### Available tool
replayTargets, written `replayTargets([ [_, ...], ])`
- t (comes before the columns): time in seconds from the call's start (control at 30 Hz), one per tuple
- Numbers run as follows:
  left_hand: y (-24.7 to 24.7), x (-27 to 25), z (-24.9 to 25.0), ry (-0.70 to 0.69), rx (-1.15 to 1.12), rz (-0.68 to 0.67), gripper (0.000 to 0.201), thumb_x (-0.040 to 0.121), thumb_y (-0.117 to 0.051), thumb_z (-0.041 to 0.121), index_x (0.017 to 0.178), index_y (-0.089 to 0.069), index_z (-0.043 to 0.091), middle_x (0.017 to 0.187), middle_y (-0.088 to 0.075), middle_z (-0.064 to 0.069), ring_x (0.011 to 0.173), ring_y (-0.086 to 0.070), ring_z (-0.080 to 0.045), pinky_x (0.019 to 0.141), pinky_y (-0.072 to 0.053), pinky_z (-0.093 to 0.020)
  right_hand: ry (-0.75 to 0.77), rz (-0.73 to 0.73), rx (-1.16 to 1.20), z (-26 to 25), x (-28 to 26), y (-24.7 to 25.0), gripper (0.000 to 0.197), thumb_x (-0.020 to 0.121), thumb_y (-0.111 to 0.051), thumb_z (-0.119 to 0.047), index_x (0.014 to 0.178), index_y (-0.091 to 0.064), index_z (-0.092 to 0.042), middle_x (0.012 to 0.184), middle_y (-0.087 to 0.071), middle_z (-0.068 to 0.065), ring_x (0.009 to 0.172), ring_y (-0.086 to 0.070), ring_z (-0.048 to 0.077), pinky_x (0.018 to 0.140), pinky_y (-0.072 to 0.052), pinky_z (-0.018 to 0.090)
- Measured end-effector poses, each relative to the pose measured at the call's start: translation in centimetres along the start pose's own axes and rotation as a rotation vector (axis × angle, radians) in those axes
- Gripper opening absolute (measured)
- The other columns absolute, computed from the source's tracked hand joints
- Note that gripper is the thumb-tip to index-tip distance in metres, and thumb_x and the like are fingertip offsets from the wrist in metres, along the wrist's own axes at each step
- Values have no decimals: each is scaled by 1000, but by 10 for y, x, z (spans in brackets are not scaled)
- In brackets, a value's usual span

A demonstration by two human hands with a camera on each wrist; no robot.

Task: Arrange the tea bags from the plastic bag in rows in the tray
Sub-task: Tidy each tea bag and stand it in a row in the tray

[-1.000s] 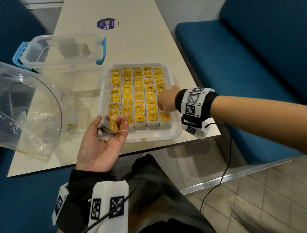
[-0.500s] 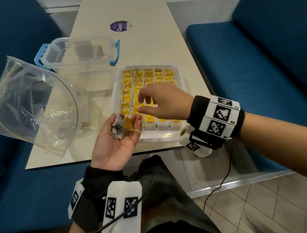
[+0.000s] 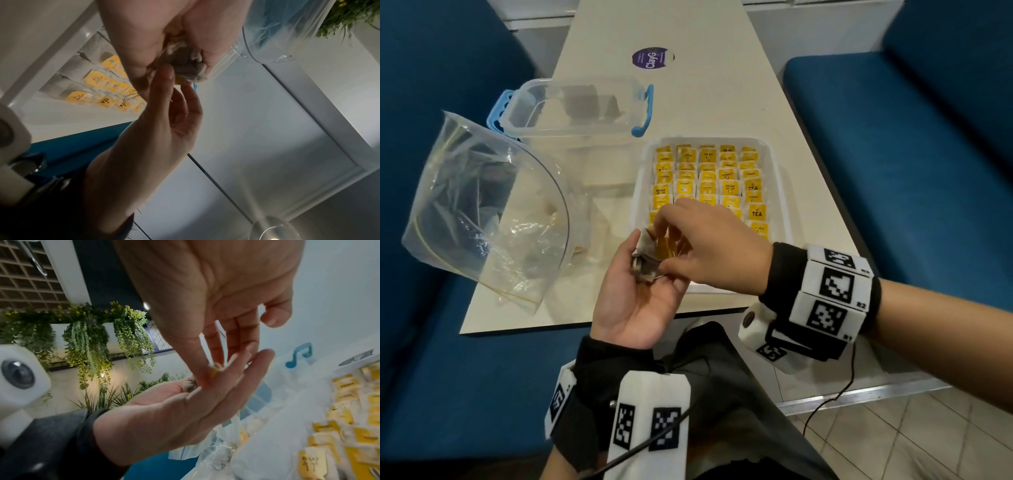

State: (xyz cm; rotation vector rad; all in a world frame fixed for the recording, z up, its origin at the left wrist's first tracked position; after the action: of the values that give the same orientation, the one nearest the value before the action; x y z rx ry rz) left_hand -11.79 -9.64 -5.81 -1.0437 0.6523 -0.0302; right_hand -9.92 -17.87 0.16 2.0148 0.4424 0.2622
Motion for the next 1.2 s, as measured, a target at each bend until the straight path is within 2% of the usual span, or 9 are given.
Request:
replayTargets([
  [0.1, 5, 2, 2, -8, 24, 11, 31, 96, -42, 31, 85, -63, 11, 82, -72, -8, 72, -72, -19, 66, -58, -30, -4, 2, -21, 1, 1, -1, 37, 78, -66, -38, 106, -51, -19, 96, -51, -5, 93, -52, 18, 78, -37, 33],
  [0.27, 8, 4, 3, -6, 31, -35, 41, 93, -44, 32, 75, -74, 10, 93, -72, -8, 85, -71, -20, 90, -46, -41, -9, 22, -113, -3, -1, -5, 37, 83, -58, -39, 112, -47, -20, 101, -52, -3, 97, -50, 19, 77, -28, 33],
  [0.5, 11, 3, 7, 2, 34, -25, 31, 95, -43, 33, 99, -64, 10, 97, -71, -10, 89, -70, -21, 77, -56, -35, 19, 36, -165, -5, -1, 1, 30, 85, -47, -23, 115, -50, -21, 103, -57, -4, 100, -51, 20, 74, -23, 32],
  [0.63, 9, 4, 9, -20, 1, -33, 27, 95, -43, 31, 95, -62, 12, 85, -72, -11, 77, -71, -23, 73, -56, -39, 44, 26, -171, 0, 1, 7, 33, 84, -49, -17, 116, -54, -19, 109, -57, -4, 108, -47, 18, 78, -25, 30],
  [0.8, 7, 3, 8, -21, 6, -35, 24, 95, -44, 28, 89, -60, 11, 82, -70, -16, 71, -71, -28, 66, -58, -43, 155, 87, -132, -6, 0, 12, 24, 71, -57, -6, 84, -75, -14, 82, -65, 9, 71, -60, 30, 58, -39, 33],
  [0.87, 8, 4, 7, -15, 15, -38, 23, 95, -45, 28, 90, -60, 11, 85, -70, -17, 75, -71, -29, 66, -59, -43, 124, 18, -86, -2, 1, 10, 27, 79, -56, -1, 97, -74, -11, 96, -61, 15, 81, -59, 32, 63, -41, 32],
  [0.97, 10, 5, 6, -6, 19, -28, 22, 94, -47, 27, 92, -61, 10, 91, -70, -20, 79, -71, -30, 73, -57, -42, 126, -20, -3, 6, 0, 8, 30, 84, -52, 3, 106, -71, -7, 108, -55, 15, 90, -52, 22, 65, -28, 13],
  [1.07, 13, 8, 7, -1, 28, 4, 22, 94, -48, 27, 93, -63, 11, 102, -68, -20, 81, -71, -30, 73, -57, -39, 60, -1, 102, 10, 0, 9, 30, 81, -52, -7, 105, -69, -4, 111, -54, 10, 79, -42, 5, 68, -31, 3],
  [1.2, 15, 9, 6, 1, 6, 1, 21, 95, -47, 27, 94, -62, 12, 100, -69, -20, 81, -72, -28, 73, -58, -39, -45, 52, 208, 17, 0, 14, 24, 86, -59, -26, 101, -71, -10, 108, -58, 4, 91, -54, 13, 76, -41, 16],
])
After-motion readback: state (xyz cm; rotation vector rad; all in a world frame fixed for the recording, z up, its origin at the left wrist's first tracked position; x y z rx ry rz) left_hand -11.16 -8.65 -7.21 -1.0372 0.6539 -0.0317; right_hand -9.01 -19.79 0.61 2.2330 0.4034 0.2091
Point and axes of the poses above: each hand's wrist, its own x-axis towards the middle knuckle, its own y-axis out of the back of the hand, z = x × y, the point moved 5 cm from there along x, towards the middle knuckle
